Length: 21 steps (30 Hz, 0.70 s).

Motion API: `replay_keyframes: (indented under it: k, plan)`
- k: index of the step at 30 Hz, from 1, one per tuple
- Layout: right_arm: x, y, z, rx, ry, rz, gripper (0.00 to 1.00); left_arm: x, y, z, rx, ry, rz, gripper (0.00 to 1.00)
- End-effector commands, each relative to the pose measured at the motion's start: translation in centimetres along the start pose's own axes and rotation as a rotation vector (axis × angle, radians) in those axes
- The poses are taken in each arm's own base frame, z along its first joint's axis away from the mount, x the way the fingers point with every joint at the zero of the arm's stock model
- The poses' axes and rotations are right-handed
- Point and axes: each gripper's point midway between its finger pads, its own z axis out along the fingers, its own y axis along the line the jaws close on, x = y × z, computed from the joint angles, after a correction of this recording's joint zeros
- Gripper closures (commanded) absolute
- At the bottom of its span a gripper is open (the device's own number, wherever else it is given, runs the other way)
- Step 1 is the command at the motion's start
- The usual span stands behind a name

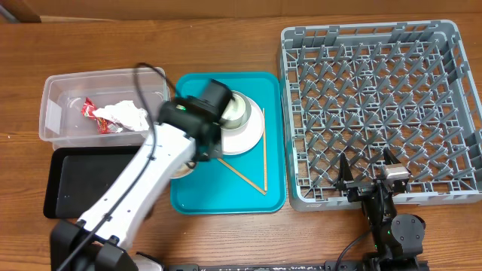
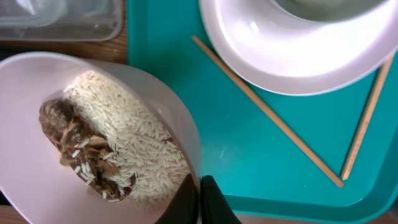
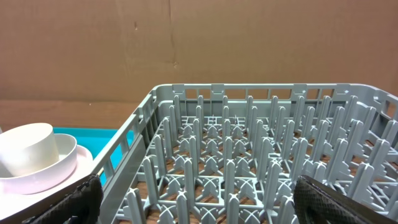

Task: Sort waste into correct bins and load items into the dishwasher
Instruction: 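Carry the pink bowl over the black tray and tip out the rice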

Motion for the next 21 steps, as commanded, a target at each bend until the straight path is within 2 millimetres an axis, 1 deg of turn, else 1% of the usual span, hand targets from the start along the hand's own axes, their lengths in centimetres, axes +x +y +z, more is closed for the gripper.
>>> replay_keyframes:
  k: [1,5,10,12,13,16,18,21]
  plan:
    - [0.2,-0.1,0.0,0.004,-0.005,-0.004,0.0,-1.1,1.6,-1.6,0.132,-0.003,-0.009,0.96]
    - [0.2,-0.1,0.0,0.004,-0.005,-0.004,0.0,-2.3,4.9,-2.0,0.213,-0.002,-0.092,0.96]
    - [0.2,-0.1,0.0,0.004,-0.005,-0.004,0.0,-3.2,9.1,-1.7,0.312,-0.005,-0.2,0.96]
    - [0.2,-0.1,0.0,0.004,-0.005,-0.004,0.0,-3.4,10.0,-1.8,0.385,-0.011,-0.242,0.96]
    - [0.2,-0.1,0.0,0.004,-0.005,-0.004,0.0,-3.7,10.3,-2.0,0.456,-0.026,-0.259,0.96]
    - [0.2,-0.1,0.0,0.004,-0.005,-0.004,0.0,-4.5,10.8,-2.3,0.618,-0.086,-0.277,0.96]
    - [0.2,-0.1,0.0,0.004,-0.005,-0.004,0.0,-4.6,11.6,-2.0,0.695,-0.12,-0.314,0.96]
    - [0.2,-0.1,0.0,0.004,-0.005,-0.004,0.0,-4.5,13.0,-1.0,0.772,-0.158,-0.391,0.96]
